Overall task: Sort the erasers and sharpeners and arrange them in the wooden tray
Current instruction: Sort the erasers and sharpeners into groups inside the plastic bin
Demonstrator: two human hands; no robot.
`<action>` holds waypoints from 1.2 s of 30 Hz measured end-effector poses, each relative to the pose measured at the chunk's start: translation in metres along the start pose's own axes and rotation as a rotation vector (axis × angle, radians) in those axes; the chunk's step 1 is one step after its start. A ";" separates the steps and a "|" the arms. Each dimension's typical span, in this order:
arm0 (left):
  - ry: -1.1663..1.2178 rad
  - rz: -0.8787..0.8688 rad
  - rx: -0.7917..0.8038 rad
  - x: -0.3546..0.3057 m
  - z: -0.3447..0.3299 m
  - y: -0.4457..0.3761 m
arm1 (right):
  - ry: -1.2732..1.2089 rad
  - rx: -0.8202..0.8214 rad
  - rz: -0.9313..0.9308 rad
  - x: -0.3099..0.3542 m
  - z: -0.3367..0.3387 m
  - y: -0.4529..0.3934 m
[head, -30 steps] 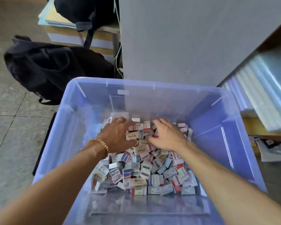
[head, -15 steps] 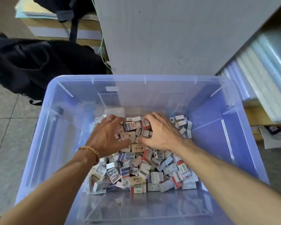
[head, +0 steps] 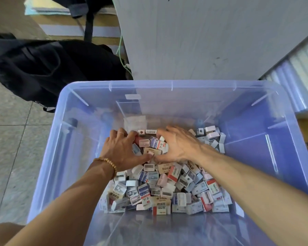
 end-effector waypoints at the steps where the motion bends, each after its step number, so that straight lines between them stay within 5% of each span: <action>1: 0.020 0.006 0.012 0.000 0.001 -0.001 | 0.014 -0.010 0.009 0.001 -0.001 0.000; 5: 0.054 0.007 0.065 0.001 0.004 -0.006 | 0.047 -0.054 0.088 0.007 -0.012 -0.005; 13: 0.080 -0.017 0.230 0.000 0.027 -0.020 | -0.001 0.346 -0.065 0.018 0.006 -0.030; 27: 0.180 0.012 0.168 -0.002 0.037 0.013 | -0.405 0.240 -0.058 0.016 0.004 0.008; 36: 0.289 -0.024 0.223 -0.012 0.038 0.073 | -0.169 0.270 0.047 0.013 0.017 0.067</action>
Point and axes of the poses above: each hand's wrist, its own y-axis away from the middle knuckle, its own z-axis out of the back of the hand, x = y × z, the point moved 1 cm from there along -y, towards the middle knuckle, and after that the axes turned 2 degrees about -z, right-handed, at the moved point
